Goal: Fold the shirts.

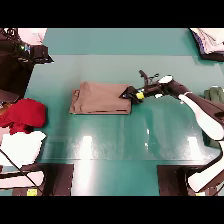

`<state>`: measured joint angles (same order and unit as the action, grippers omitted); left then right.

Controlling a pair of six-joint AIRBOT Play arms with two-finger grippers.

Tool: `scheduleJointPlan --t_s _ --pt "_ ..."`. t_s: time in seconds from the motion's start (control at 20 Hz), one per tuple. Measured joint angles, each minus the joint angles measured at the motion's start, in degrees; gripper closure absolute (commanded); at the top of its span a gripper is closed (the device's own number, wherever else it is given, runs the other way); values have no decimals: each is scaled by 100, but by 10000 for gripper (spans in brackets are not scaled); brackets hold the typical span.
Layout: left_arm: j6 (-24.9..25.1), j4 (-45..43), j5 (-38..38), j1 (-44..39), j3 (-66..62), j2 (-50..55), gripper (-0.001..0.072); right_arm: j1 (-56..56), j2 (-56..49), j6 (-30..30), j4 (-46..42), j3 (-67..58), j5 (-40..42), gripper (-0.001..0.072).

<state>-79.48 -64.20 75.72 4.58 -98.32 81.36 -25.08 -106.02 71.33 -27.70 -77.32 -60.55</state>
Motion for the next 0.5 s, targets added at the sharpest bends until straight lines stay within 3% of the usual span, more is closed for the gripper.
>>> scheduleJointPlan --t_s 0.05,0.3,0.5 --pt "0 9 15 0 0 0 686 -111 -98 -13 24 -184 42 690" --pt "-2 61 142 -70 0 0 686 -184 -90 -81 149 -608 0 695" --pt "2 92 232 -546 0 0 686 503 892 -83 -74 -68 334 695"
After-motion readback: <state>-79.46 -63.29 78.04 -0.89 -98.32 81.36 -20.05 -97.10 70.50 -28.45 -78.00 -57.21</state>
